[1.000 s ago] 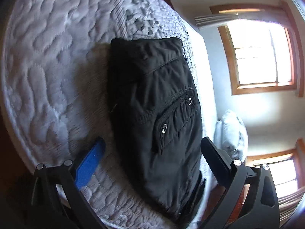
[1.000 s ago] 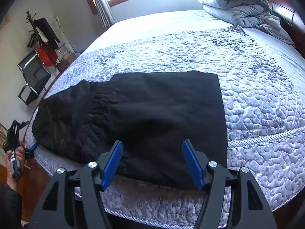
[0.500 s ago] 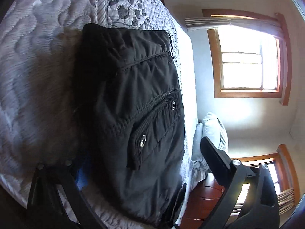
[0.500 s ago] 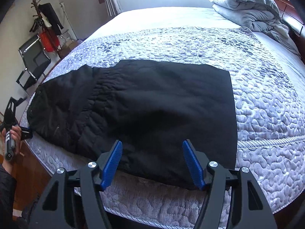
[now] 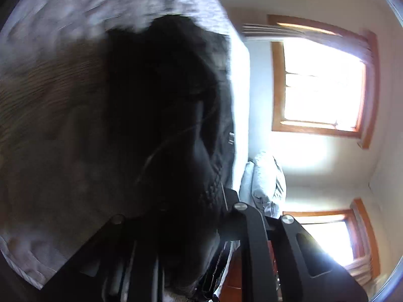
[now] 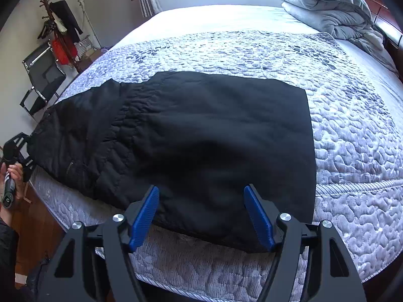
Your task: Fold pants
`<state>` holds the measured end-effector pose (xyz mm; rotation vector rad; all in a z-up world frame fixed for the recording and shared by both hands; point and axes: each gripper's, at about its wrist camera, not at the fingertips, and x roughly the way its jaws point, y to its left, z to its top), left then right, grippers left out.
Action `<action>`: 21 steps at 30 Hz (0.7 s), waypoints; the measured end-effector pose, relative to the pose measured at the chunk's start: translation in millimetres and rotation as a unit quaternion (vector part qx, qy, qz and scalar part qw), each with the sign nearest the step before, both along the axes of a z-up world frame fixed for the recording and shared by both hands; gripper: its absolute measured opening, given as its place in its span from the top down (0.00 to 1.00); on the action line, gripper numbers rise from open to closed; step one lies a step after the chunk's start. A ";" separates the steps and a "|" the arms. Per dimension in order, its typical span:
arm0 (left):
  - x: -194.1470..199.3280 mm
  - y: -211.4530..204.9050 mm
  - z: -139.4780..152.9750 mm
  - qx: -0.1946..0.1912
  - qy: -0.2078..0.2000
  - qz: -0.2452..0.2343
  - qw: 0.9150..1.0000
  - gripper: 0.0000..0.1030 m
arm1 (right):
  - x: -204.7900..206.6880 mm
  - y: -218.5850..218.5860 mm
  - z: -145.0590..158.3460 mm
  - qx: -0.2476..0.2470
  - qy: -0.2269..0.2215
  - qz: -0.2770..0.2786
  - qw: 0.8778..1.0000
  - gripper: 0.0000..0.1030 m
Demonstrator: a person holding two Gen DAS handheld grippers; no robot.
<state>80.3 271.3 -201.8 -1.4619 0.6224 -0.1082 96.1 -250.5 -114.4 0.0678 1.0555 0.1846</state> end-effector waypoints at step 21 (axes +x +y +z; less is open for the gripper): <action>79.3 -234.7 158.8 0.281 -0.130 -0.283 0.908 0.76 | -7.2 -45.2 0.3 0.058 -0.014 -0.062 0.996 0.31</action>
